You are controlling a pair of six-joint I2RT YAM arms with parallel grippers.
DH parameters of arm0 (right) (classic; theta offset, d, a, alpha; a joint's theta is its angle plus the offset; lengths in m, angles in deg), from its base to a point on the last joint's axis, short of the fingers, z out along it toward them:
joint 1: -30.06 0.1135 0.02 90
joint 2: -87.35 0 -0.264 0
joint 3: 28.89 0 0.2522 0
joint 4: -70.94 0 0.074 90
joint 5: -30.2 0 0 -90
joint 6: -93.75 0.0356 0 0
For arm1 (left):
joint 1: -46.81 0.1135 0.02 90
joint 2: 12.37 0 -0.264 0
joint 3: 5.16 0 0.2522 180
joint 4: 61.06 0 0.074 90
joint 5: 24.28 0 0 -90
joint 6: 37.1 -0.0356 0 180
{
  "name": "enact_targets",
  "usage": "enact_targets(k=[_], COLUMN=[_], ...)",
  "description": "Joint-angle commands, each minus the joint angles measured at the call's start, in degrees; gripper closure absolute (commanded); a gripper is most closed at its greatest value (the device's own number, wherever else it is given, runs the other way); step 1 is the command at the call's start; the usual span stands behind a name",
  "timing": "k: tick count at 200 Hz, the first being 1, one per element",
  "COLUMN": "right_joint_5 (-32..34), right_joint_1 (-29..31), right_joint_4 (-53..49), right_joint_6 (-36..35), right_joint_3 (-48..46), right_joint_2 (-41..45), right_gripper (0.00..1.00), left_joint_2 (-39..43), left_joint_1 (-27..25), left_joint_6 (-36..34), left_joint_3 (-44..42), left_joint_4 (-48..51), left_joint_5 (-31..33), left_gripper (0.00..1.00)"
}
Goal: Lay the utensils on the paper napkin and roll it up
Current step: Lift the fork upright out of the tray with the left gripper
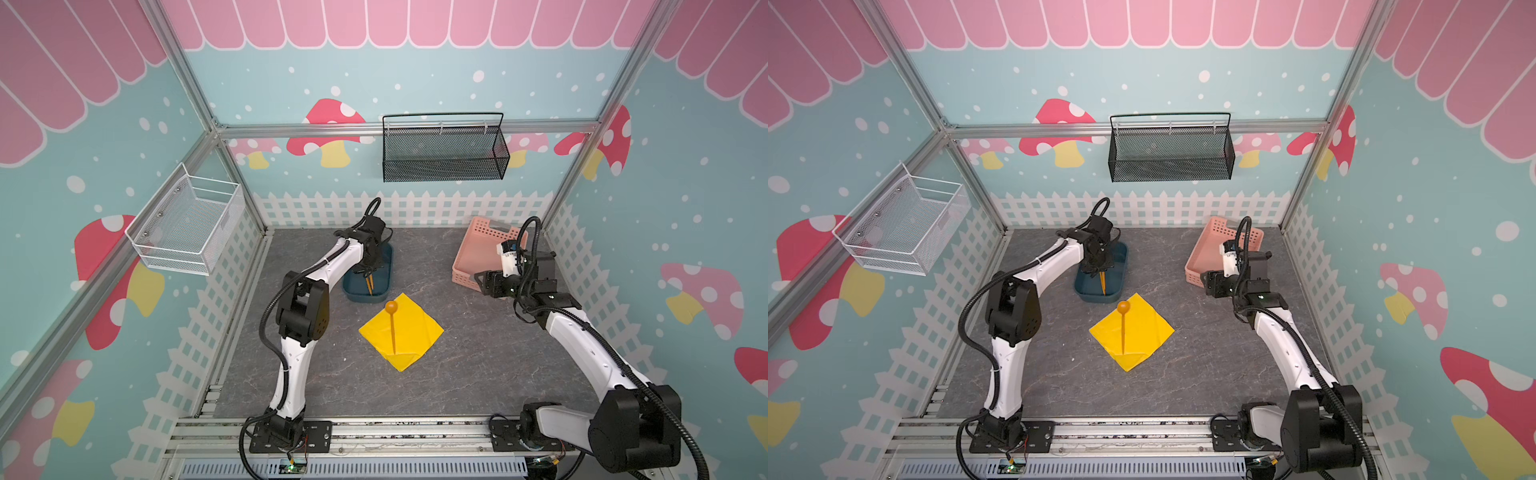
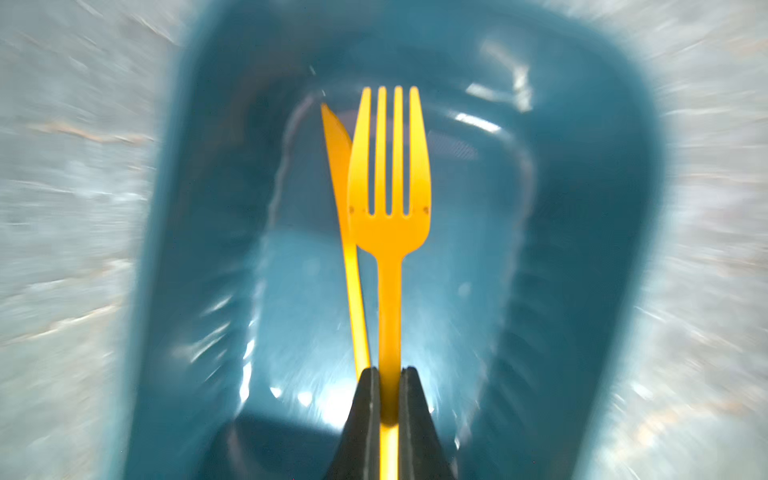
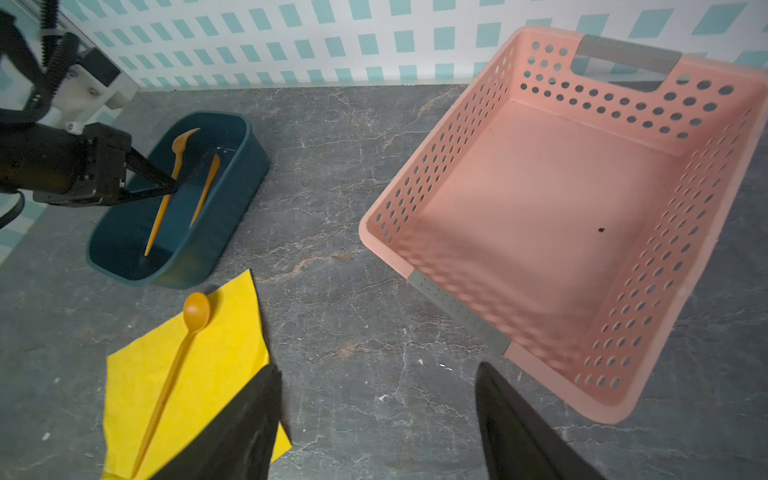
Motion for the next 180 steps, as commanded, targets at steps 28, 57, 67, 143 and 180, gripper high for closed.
enact_targets(k=[28,57,67,143,180], right_joint_5=[-6.3,-11.3,-14.0,-33.4,-37.3], right_joint_1=[0.2,0.3,0.2,1.7,4.2], right_joint_4=[4.5,8.6,10.9,38.0,51.4], right_joint_6=[5.3,8.0,9.2,23.8,30.5], right_joint_3=[-0.7,-2.1,-3.0,-8.1,-7.9], right_joint_2=[1.9,2.9,3.4,5.5,6.2], right_gripper=[0.18,0.1,0.09,0.32,0.41], left_joint_2=[13.8,21.3,24.2,43.2,49.7], left_joint_1=[0.3,0.3,0.1,-4.1,-5.7], left_joint_6=[-5.2,-7.9,-8.7,-14.1,-13.0], left_joint_3=[-10.4,-17.0,-19.1,-34.6,-41.6], left_joint_4=[-7.7,-13.6,-15.8,-37.4,-51.6], left_joint_5=[-5.5,-13.4,-16.2,-36.2,-43.3], left_gripper=[0.95,1.0,1.0,1.0,1.0])
